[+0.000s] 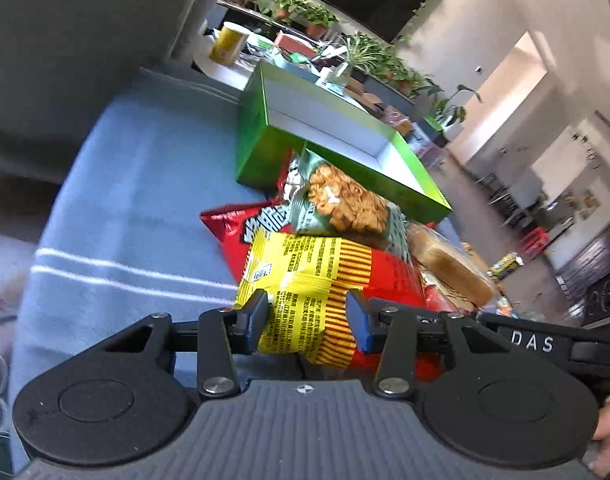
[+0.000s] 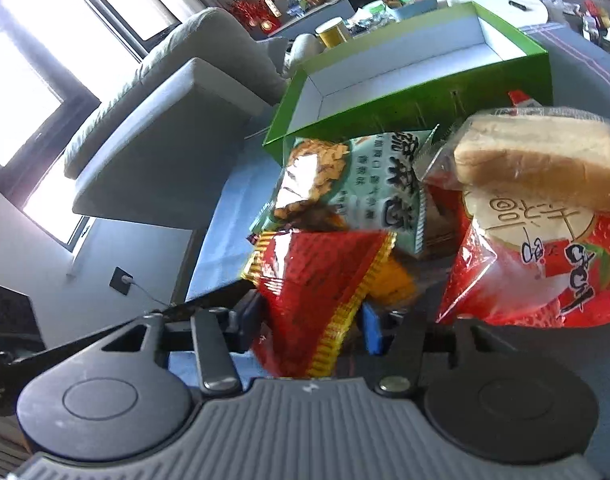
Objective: Organize snacks
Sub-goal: 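Reach the left gripper to the yellow-red chip bag and grasp it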
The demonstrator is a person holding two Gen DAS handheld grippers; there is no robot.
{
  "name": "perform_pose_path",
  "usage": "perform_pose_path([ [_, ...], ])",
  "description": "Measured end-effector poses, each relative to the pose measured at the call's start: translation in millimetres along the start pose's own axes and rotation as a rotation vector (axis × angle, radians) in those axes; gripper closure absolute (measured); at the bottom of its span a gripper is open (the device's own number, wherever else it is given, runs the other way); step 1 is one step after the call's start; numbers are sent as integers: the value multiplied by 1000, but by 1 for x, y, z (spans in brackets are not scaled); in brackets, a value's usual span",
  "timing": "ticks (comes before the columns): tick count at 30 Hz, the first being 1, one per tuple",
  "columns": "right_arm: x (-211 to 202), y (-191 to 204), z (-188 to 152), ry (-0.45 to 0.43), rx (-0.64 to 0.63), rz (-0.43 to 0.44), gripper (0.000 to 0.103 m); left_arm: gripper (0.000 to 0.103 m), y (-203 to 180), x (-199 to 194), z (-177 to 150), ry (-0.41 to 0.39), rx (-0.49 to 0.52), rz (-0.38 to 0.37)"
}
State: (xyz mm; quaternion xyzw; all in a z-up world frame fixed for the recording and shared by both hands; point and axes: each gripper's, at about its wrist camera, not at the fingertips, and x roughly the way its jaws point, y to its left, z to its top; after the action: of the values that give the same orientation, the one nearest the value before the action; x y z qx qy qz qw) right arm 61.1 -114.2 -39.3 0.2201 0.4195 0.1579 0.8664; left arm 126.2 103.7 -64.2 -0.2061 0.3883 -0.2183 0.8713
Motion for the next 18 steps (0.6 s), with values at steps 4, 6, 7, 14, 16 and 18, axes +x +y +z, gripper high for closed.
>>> perform_pose_path([
  [4, -1, -3, -3, -15, -3, 10, 18, 69, 5, 0, -3, -18, -25, -15],
  [6, 0, -2, -3, -26, -20, 5, 18, 73, 6, -1, -4, -24, -32, -10],
  [7, -1, -2, -4, -30, -23, 6, 19, 74, 8, -1, -5, -26, -32, -6],
  [14, -6, -6, -6, -42, -33, 34, 21, 21, 26, -1, -4, -52, -118, 39],
  [16, -7, -8, -6, -40, -60, 46, 21, 21, 32, 7, -4, 8, -144, -26],
  [18, -6, -13, -7, -40, -76, 74, 21, 20, 34, 18, -7, 63, -169, -85],
])
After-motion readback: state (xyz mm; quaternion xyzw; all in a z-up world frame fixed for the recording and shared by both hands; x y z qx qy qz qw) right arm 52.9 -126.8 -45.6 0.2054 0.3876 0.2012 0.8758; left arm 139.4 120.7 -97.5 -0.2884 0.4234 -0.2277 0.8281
